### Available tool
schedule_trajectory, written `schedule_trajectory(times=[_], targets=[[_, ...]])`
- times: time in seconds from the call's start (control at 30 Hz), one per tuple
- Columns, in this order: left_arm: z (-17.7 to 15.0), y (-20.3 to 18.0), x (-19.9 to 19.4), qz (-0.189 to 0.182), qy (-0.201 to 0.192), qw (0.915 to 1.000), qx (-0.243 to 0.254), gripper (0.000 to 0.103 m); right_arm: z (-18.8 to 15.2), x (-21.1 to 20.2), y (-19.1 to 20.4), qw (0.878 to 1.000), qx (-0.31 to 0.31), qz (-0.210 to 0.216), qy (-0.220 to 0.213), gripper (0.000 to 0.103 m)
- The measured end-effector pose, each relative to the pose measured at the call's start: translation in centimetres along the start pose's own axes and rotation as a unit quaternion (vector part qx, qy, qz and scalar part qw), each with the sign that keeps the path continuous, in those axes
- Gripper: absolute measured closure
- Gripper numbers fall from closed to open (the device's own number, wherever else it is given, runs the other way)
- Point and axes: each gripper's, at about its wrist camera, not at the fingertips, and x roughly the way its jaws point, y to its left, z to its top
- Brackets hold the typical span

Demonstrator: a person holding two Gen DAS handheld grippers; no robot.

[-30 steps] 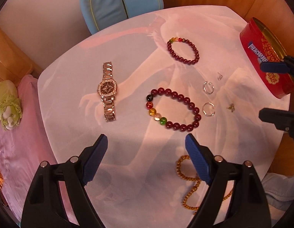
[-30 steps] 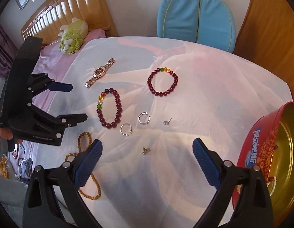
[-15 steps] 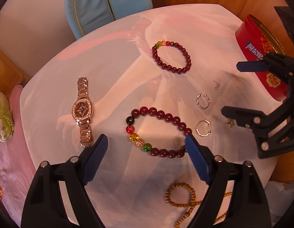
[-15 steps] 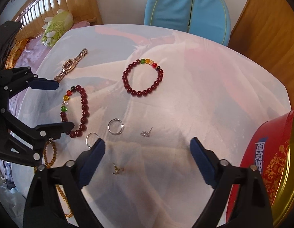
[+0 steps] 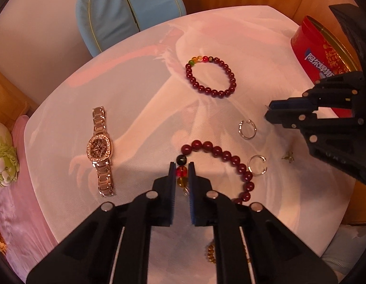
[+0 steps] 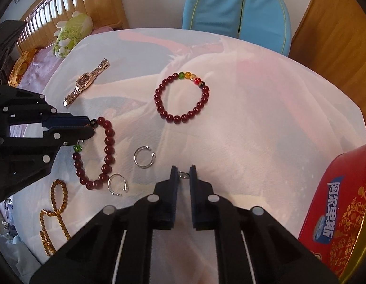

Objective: Organize jewelry
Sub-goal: 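Grasp the dark red bead bracelet with the left tool while the right tool grasps a silver earring, then carry the bracelet and earring into the red tin and release them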

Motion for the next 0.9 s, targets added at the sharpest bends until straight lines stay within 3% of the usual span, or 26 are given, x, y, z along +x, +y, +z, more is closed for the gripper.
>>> schedule_trajectory(times=[0.23,0.57,0.9], targets=[[0.1,-0.1,-1.1,0.002,-0.010,0.9999,-0.008,0.094,-0.3,-1.5,-0.4,1.000,0.003,0.000,-0.020,0.092],[1.4,-1.8,-5.3,0.004,-0.053,0.9986,-0.004,0.094,-1.5,-7.5,-1.2,0.997,0.019,0.016,-0.076,0.092],[4.6,-7.0,-8.8,0.021,-0.090,0.9952,0.035,0.094,-4.5,-13.8,-4.8,0.990,0.048,0.002,-0.136,0.092]])
